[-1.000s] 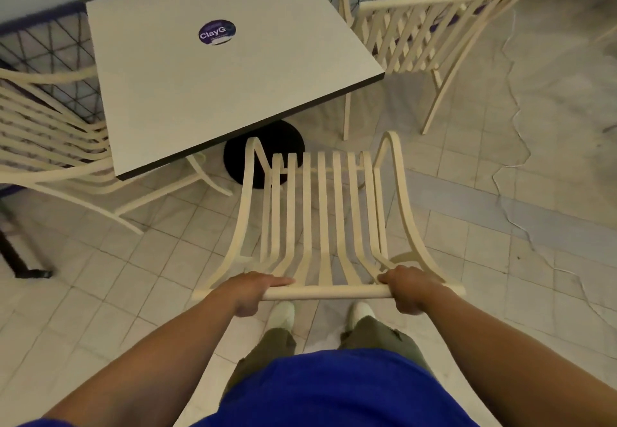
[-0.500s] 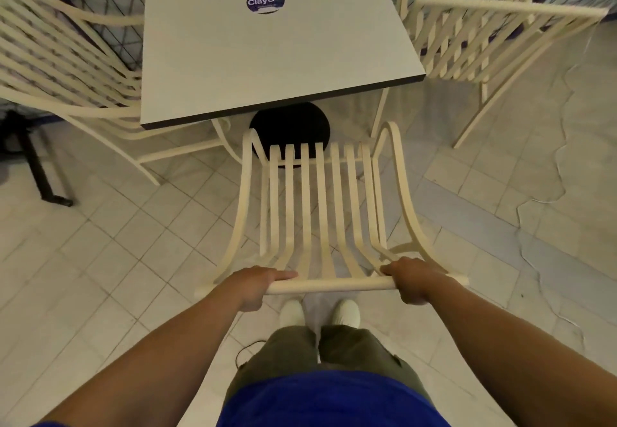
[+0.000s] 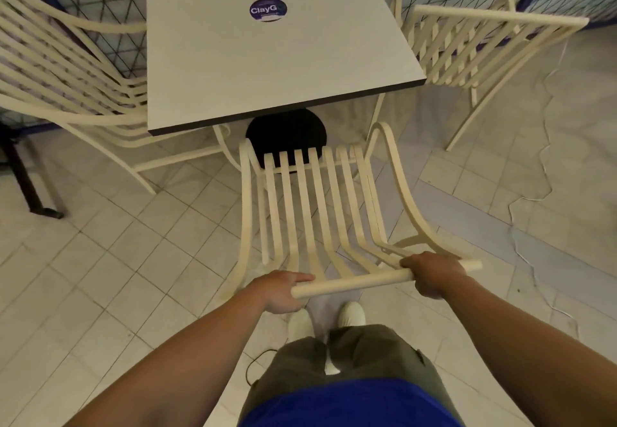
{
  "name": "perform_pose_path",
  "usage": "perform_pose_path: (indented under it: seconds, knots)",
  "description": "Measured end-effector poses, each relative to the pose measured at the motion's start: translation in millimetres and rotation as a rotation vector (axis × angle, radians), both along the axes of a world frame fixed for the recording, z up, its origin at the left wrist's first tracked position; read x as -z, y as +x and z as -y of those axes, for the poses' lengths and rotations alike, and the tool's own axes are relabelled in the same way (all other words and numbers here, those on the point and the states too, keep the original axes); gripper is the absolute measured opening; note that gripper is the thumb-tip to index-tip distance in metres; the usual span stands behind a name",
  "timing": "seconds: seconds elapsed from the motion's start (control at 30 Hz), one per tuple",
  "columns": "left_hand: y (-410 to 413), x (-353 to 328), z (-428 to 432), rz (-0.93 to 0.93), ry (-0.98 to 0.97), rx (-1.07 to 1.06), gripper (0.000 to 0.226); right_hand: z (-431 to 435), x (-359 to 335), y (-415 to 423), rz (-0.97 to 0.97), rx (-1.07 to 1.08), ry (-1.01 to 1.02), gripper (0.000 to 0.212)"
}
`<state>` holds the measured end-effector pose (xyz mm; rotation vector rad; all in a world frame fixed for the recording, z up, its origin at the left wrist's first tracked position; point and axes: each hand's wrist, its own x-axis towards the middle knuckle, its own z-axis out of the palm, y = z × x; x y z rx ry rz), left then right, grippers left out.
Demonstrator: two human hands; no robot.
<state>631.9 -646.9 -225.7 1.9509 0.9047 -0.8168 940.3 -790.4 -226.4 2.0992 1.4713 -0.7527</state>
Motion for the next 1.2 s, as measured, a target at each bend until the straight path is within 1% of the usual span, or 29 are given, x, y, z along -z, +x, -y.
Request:
perform_pose_path:
  seconds: [0.13, 0.27, 0.37, 0.47, 0.57, 0.67, 0.8, 1.03, 1.2]
  knots:
    - [1.1, -1.9, 0.6, -0.013, -0.003, 0.006, 0.076, 4.1, -1.7, -3.4, 0.037, -0.017, 0.010, 0.054]
    - [-1.6, -4.0, 6.7, -0.050, 0.070, 0.054, 0.080, 2.2, -2.4, 1.6, -0.001, 0.010, 0.007, 0.060]
    - [-2.1, -4.4, 9.2, -0.070, 0.123, 0.052, 0.082, 0.9, -1.8, 9.0, -0.029, -0.027, -0.001, 0.061]
    - [-1.5, -3.8, 14.1, -0.098, 0.185, 0.035, 0.081, 3.4, 1.1, 18.3, -0.038, -0.051, -0.002, 0.067]
    - [-0.8, -2.4, 15.8, -0.122, 0.226, 0.047, 0.086, 7.1, 4.8, 24.5, -0.065, -0.069, -0.008, 0.071]
    - [0.7, -3.0, 17.6, -0.136, 0.225, 0.037, 0.091, 4.7, 5.0, 29.4, -0.116, -0.092, -0.027, 0.074]
    - [1.2, -4.6, 22.8, -0.138, 0.237, 0.011, 0.092, 1.1, 8.5, 35.4, -0.183, -0.142, -0.038, 0.078]
    - [4.8, -4.3, 32.4, -0.142, 0.247, -0.002, 0.096, -2.4, 11.5, 43.9, -0.196, -0.197, -0.047, 0.080]
    - [11.3, -7.9, 39.7, -0.114, 0.253, -0.038, 0.092, -10.0, 7.8, 52.9, -0.202, -0.208, -0.047, 0.077]
